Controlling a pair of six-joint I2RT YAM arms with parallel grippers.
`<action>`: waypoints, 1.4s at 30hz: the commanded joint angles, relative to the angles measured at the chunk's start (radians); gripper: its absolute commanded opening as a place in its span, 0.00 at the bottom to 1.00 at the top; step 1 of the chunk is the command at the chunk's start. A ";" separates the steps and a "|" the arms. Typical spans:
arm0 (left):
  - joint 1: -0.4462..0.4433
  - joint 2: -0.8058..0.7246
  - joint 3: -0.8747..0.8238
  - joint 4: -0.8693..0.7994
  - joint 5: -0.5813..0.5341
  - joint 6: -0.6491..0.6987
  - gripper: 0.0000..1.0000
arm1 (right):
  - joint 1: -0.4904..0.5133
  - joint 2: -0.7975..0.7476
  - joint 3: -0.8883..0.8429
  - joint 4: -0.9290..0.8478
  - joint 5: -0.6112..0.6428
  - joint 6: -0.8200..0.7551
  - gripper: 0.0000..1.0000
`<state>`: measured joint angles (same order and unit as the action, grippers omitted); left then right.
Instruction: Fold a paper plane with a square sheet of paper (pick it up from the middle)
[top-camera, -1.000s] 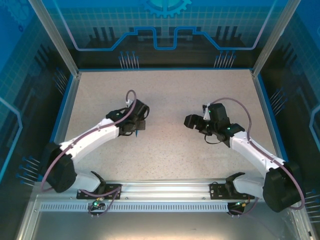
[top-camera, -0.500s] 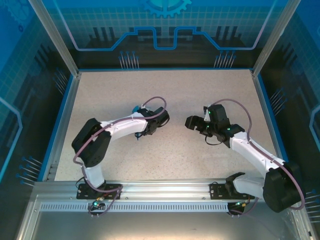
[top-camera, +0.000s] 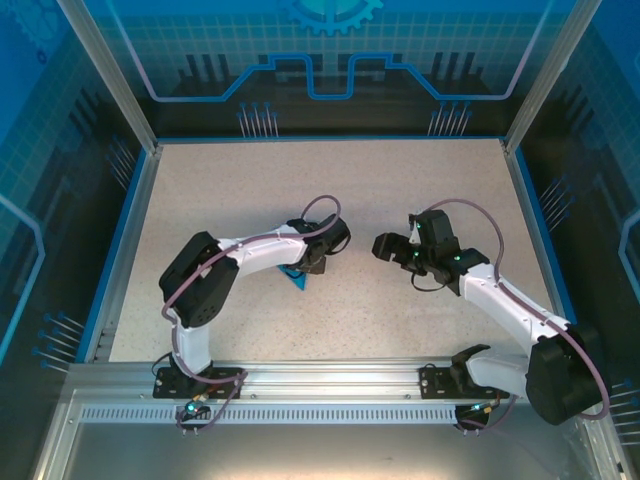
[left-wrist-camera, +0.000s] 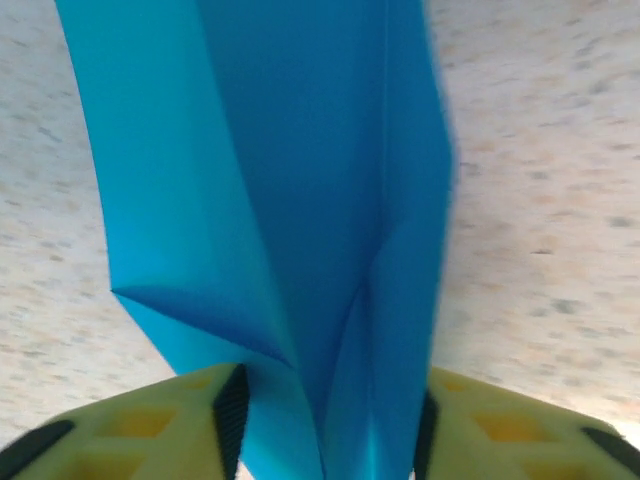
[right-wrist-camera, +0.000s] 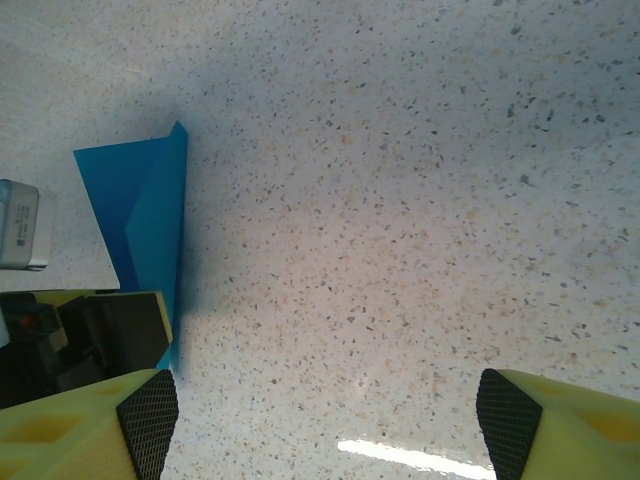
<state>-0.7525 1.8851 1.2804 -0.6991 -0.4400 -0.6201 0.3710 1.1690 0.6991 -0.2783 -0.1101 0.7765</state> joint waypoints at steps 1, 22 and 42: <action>0.024 -0.128 -0.039 0.086 0.195 0.013 0.53 | 0.017 0.015 0.004 -0.052 0.052 -0.019 0.82; 0.367 -0.484 -0.416 0.344 0.643 -0.071 0.85 | 0.482 0.401 0.419 -0.192 0.374 -0.030 0.78; 0.524 -0.487 -0.523 0.361 0.645 -0.110 0.86 | 0.552 0.737 0.607 -0.242 0.313 -0.010 0.49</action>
<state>-0.2344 1.4136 0.7628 -0.3485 0.1810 -0.7174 0.9459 1.8915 1.3163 -0.5003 0.2173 0.7521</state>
